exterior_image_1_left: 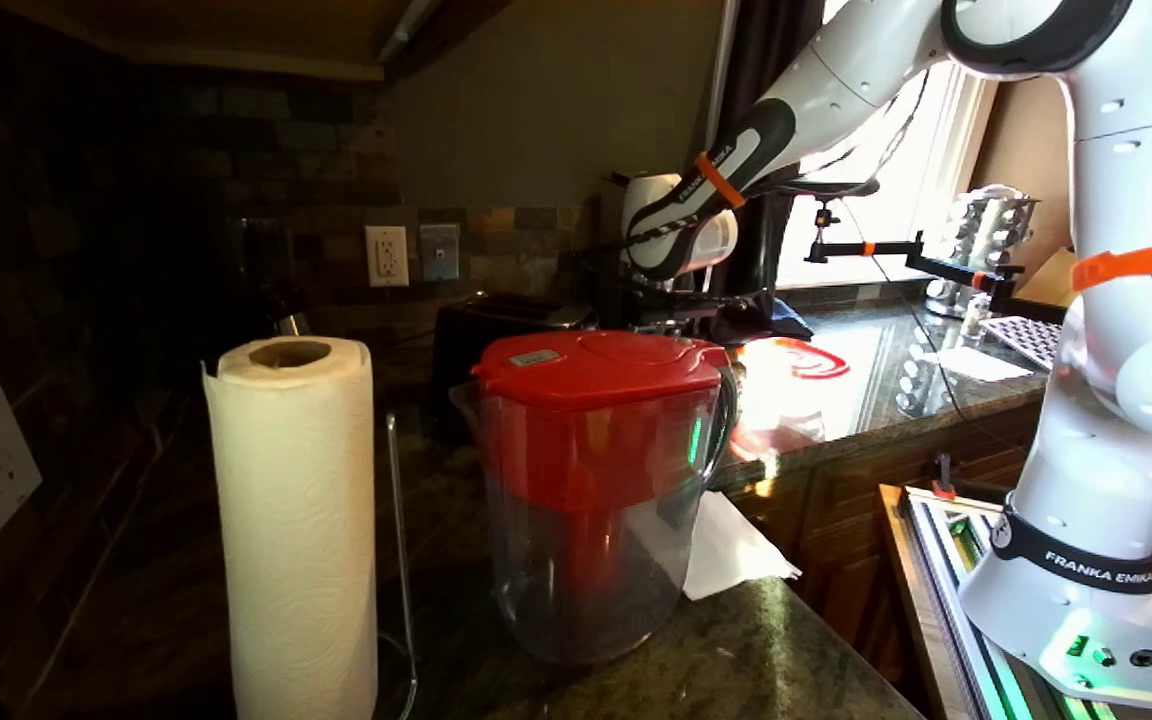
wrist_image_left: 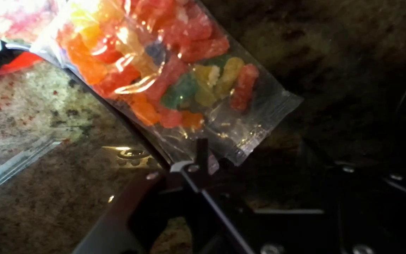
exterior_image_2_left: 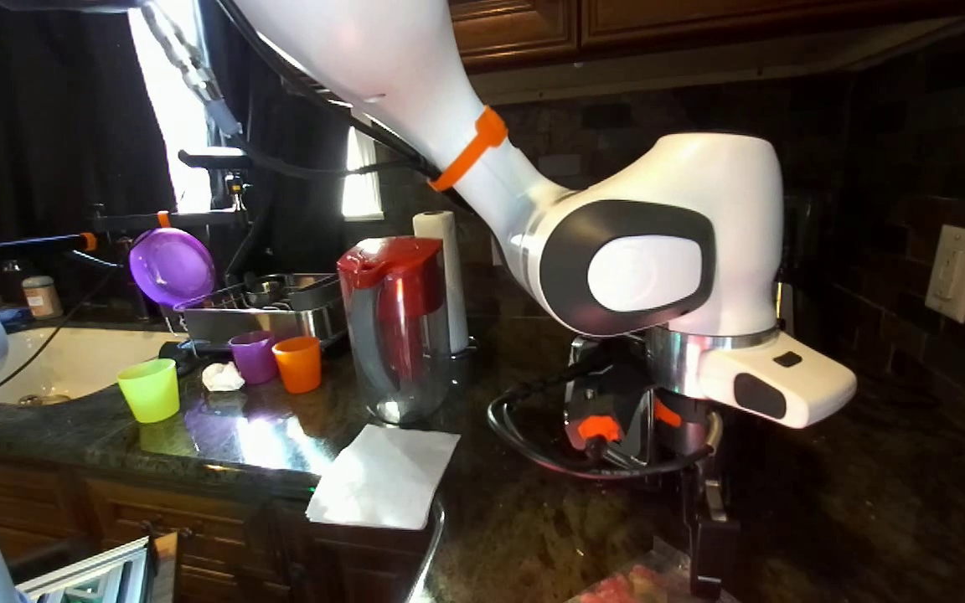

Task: Put the packet inside the toaster

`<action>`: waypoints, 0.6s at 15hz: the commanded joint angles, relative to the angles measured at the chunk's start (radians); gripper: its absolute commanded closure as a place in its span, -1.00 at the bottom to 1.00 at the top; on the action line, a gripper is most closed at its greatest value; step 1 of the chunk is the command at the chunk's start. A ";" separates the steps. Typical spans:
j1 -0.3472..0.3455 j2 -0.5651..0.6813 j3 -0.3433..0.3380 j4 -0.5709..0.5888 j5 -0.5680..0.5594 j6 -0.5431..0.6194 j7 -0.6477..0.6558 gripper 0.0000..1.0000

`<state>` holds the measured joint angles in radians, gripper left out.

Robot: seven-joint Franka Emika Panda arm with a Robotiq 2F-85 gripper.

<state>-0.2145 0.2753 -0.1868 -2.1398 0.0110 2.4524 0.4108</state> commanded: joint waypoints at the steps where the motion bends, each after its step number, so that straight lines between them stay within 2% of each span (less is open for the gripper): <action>1: 0.021 0.039 -0.019 0.026 0.027 0.023 0.006 0.28; 5: 0.028 0.053 -0.023 0.037 0.022 0.023 0.003 0.90; 6: 0.029 0.054 -0.024 0.039 0.022 0.021 0.000 0.98; 9: 0.029 0.049 -0.022 0.040 0.028 0.016 -0.012 1.00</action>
<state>-0.1993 0.3131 -0.1950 -2.1066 0.0151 2.4525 0.4108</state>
